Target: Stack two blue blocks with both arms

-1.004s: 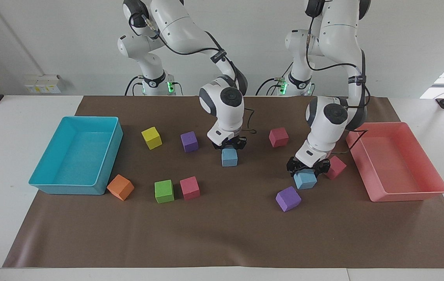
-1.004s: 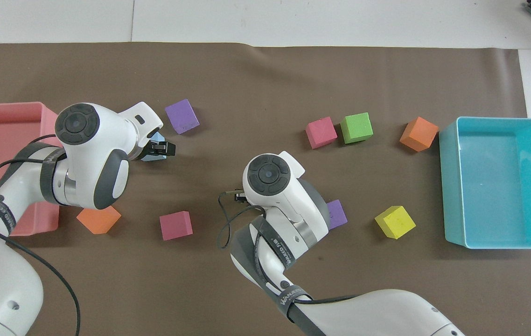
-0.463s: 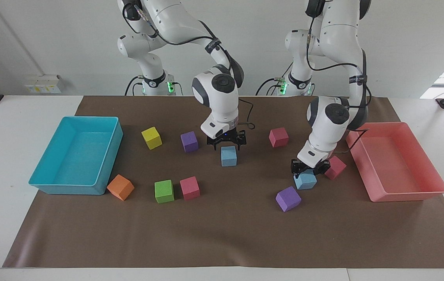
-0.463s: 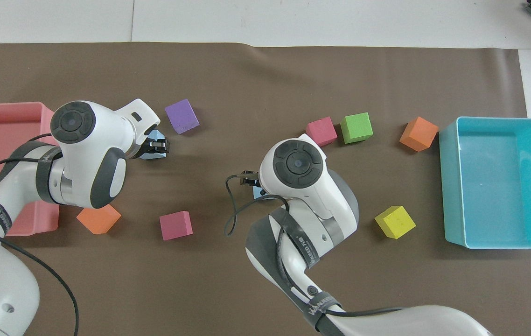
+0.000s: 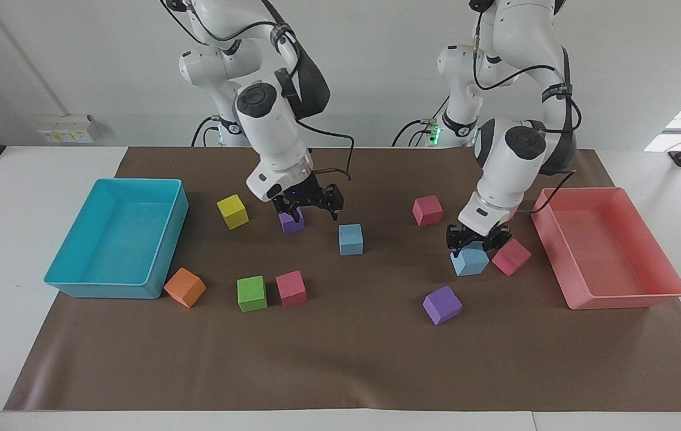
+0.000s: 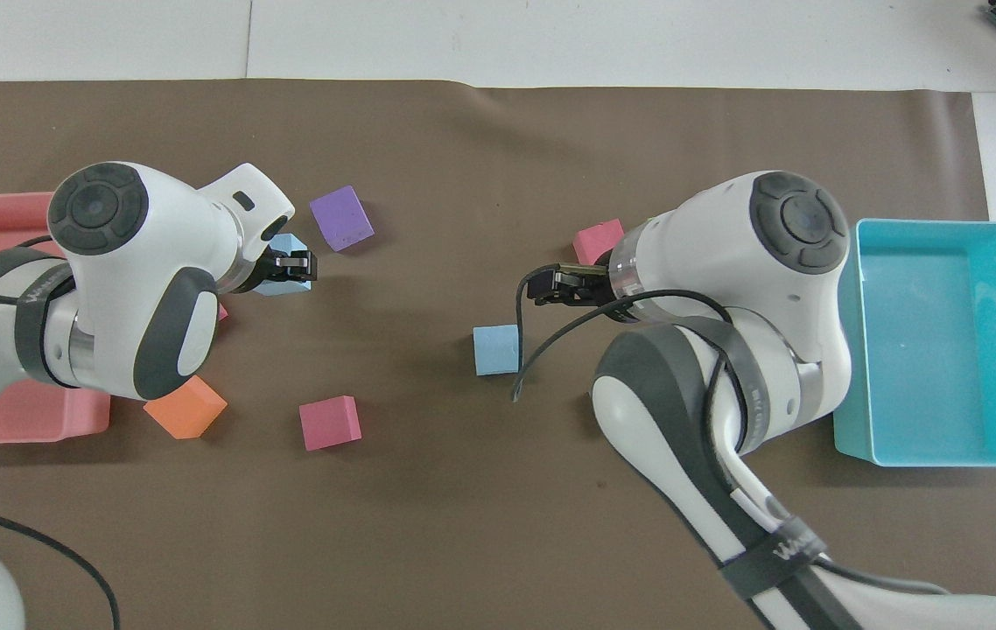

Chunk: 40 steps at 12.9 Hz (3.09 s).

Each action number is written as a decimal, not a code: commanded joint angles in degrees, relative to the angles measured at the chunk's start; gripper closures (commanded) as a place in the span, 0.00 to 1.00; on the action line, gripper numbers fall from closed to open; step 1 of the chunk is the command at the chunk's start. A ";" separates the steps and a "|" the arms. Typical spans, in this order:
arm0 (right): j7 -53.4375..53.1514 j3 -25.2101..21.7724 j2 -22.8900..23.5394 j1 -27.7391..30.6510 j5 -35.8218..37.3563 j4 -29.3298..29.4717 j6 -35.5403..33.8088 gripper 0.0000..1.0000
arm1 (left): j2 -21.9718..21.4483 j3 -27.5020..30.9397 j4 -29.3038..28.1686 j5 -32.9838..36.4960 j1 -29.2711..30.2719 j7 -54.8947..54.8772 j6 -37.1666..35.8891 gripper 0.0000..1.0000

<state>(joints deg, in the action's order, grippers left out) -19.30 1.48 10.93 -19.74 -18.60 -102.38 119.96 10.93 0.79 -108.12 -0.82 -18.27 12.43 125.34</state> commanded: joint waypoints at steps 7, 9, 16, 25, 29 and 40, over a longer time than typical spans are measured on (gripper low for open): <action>31.94 0.54 2.25 8.92 -22.08 -5.73 -2.80 0.60 | 7.68 0.70 13.52 0.30 -17.22 17.87 -3.09 1.00; 32.40 0.54 3.22 9.36 -25.24 -6.25 -2.71 1.00 | 8.32 0.62 14.25 -0.41 -19.08 18.60 -2.91 1.00; 41.16 0.54 6.29 9.89 -40.43 -11.87 -1.13 1.00 | 9.90 0.00 12.32 -0.06 -23.47 22.90 -3.26 1.00; 59.29 0.54 9.73 11.39 -53.21 -15.57 -1.66 1.00 | 8.23 0.35 8.81 0.47 -25.50 25.10 -3.70 0.99; 59.38 0.54 9.73 11.13 -53.56 -15.66 -1.22 1.00 | 7.17 0.18 6.78 2.76 -25.59 25.10 -3.53 0.97; 59.29 0.54 9.73 10.95 -53.56 -15.92 -0.95 1.00 | 7.17 0.09 6.96 2.93 -26.38 25.19 -2.56 0.95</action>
<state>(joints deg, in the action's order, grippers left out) 38.13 1.50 21.26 -9.26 -70.44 -117.30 118.19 19.79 -0.12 -99.21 0.82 -43.27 36.67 122.11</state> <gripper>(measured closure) 0.991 0.423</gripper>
